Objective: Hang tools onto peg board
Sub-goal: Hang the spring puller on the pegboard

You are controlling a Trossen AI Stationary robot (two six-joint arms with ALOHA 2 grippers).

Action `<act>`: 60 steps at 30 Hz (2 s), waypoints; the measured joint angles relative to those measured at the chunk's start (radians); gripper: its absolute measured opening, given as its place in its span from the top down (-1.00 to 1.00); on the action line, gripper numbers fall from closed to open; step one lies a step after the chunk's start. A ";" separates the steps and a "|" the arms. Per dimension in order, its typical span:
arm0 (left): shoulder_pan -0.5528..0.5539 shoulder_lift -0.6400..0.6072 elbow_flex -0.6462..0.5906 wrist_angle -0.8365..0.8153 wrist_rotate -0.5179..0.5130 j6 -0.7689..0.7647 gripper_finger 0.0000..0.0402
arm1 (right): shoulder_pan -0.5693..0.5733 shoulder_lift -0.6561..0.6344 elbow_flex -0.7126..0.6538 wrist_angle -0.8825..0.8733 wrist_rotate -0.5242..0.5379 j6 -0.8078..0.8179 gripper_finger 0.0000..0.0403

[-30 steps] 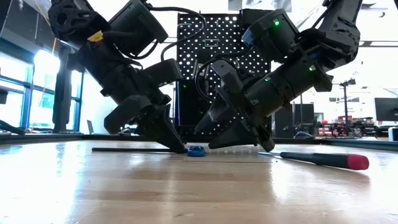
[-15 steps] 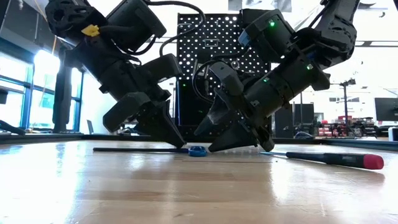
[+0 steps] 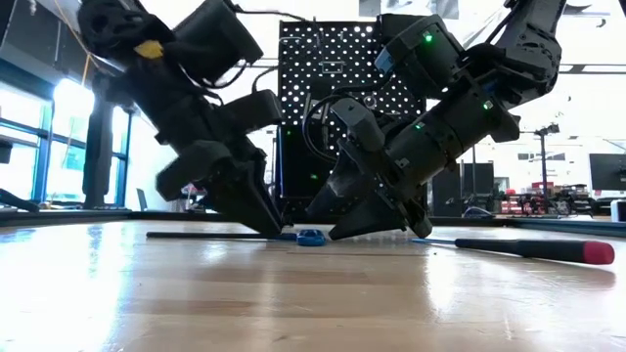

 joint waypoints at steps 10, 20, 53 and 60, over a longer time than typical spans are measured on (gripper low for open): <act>0.063 0.037 0.004 0.010 0.155 0.012 0.87 | 0.000 0.000 0.000 -0.002 0.005 0.023 -0.02; 0.011 0.022 0.001 0.003 0.037 0.065 0.98 | 0.000 -0.001 0.000 -0.009 0.006 0.034 -0.02; 0.025 -0.107 0.007 -0.167 0.096 -0.008 0.86 | -0.032 0.000 0.000 0.088 -0.006 0.015 0.07; 0.031 -0.042 0.007 -0.071 0.108 -0.016 0.52 | -0.016 0.000 0.000 0.078 -0.006 0.010 0.07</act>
